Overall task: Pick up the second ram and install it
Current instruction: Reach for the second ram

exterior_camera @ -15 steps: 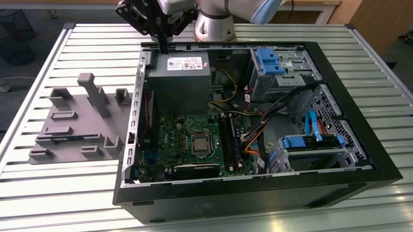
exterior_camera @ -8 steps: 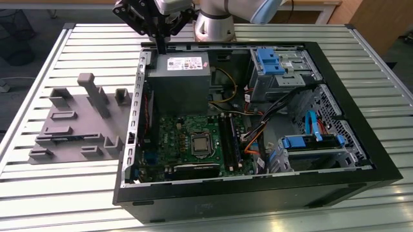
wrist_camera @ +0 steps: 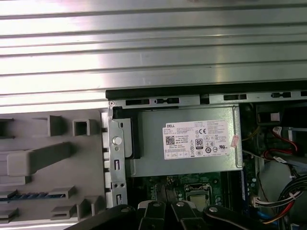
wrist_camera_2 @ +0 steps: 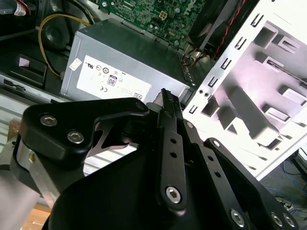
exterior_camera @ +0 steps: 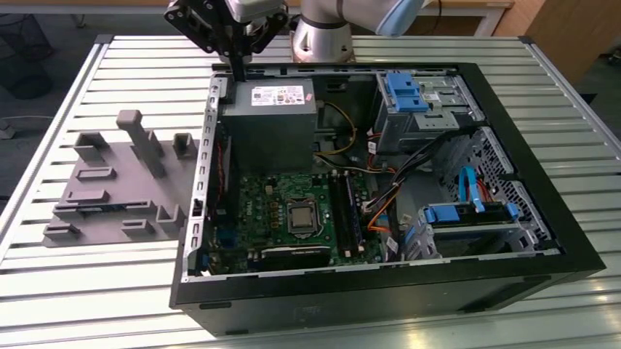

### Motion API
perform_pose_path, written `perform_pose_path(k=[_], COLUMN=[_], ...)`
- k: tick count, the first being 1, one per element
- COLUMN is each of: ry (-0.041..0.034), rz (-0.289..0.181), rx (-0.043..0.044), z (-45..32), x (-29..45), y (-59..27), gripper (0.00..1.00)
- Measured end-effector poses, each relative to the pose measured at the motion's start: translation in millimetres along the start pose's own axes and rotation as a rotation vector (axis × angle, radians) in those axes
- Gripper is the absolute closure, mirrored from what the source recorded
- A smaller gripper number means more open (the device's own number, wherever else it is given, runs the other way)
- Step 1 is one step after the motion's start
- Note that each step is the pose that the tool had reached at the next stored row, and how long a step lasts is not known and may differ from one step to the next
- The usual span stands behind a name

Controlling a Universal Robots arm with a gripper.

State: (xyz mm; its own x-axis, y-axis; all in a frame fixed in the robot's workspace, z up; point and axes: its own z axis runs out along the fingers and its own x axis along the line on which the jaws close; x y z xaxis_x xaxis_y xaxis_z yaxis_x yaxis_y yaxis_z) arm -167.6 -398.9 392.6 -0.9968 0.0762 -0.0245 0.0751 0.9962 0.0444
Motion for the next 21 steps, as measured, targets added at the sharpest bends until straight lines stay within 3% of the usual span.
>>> perform_pose_path(k=[21], ry=[0.0], rz=[0.0], rx=[0.0], z=[-0.2], x=[12.1], y=[-0.9], gripper=[0.89])
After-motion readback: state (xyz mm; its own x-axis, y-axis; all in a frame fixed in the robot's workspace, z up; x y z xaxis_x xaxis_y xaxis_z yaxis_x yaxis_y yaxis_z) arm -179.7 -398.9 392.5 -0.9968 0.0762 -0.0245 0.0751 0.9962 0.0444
